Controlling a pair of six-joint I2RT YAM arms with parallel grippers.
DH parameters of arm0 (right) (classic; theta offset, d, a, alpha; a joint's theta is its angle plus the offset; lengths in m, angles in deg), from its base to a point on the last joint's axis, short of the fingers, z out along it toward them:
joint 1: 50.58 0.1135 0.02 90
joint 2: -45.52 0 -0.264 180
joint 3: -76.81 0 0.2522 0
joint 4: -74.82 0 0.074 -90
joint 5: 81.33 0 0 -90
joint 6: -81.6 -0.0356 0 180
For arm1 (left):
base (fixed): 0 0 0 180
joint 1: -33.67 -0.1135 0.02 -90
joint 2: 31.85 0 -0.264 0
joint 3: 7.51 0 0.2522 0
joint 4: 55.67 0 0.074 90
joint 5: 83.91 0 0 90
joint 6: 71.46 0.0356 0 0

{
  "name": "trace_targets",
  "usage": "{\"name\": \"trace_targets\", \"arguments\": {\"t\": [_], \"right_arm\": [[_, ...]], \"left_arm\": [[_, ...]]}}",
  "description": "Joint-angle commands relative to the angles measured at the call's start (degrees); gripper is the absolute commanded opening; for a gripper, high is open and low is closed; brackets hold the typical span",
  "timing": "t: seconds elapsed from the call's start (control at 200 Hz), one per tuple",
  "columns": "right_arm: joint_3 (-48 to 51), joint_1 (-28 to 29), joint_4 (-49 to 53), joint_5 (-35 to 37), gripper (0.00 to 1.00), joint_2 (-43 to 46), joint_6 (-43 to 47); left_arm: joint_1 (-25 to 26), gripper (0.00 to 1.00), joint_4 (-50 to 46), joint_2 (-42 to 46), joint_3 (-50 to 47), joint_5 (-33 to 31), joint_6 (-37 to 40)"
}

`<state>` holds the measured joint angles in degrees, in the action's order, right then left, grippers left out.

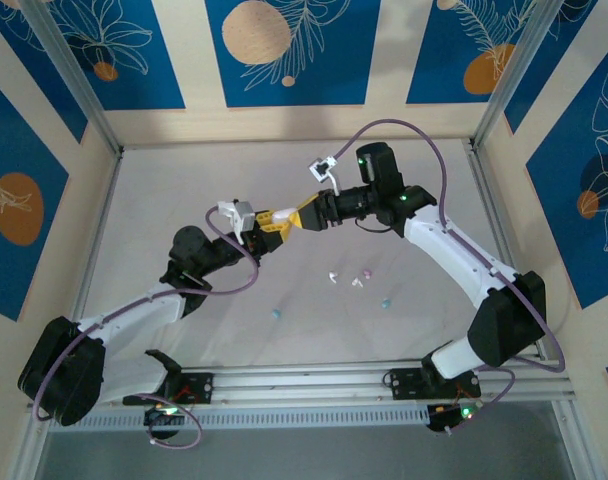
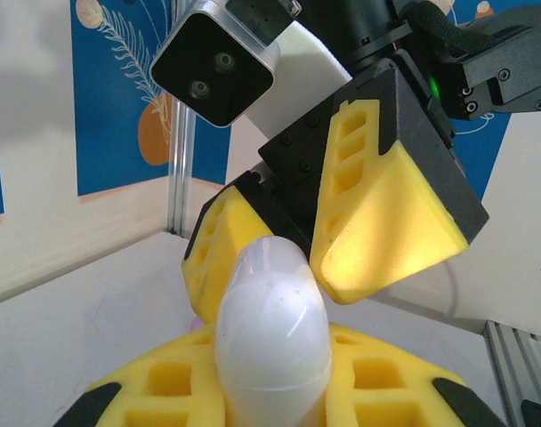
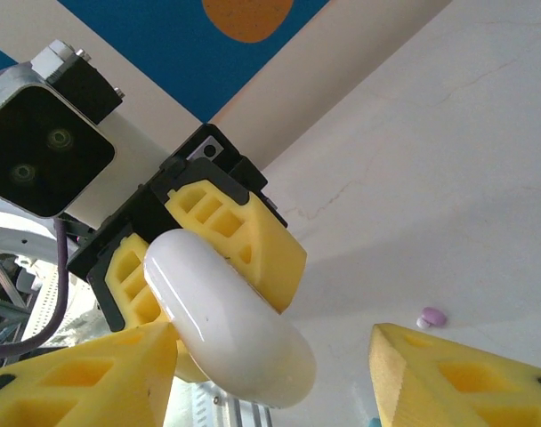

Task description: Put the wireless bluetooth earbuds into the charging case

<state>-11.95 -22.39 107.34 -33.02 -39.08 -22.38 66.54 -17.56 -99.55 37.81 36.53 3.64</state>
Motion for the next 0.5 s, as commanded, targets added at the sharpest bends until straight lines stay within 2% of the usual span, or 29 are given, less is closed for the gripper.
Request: {"name": "trace_targets", "arguments": {"t": [0.0, 0.215, 0.495], "right_arm": [[-1.37, 0.38, -0.39, 3.59, 0.59, -0.57, -0.13], [-2.23, -0.40, -2.55, 5.64, 0.59, -0.96, -2.62], [-3.13, -0.59, -3.46, 4.28, 0.59, -0.93, -4.06]], "left_arm": [[0.95, 0.00, 3.89, 0.03, 2.14, 3.13, -0.34], [1.12, 0.00, 3.67, 0.41, 2.37, 3.87, -0.18], [1.22, 0.00, 2.22, 0.89, 2.18, 3.00, 0.87]]}}
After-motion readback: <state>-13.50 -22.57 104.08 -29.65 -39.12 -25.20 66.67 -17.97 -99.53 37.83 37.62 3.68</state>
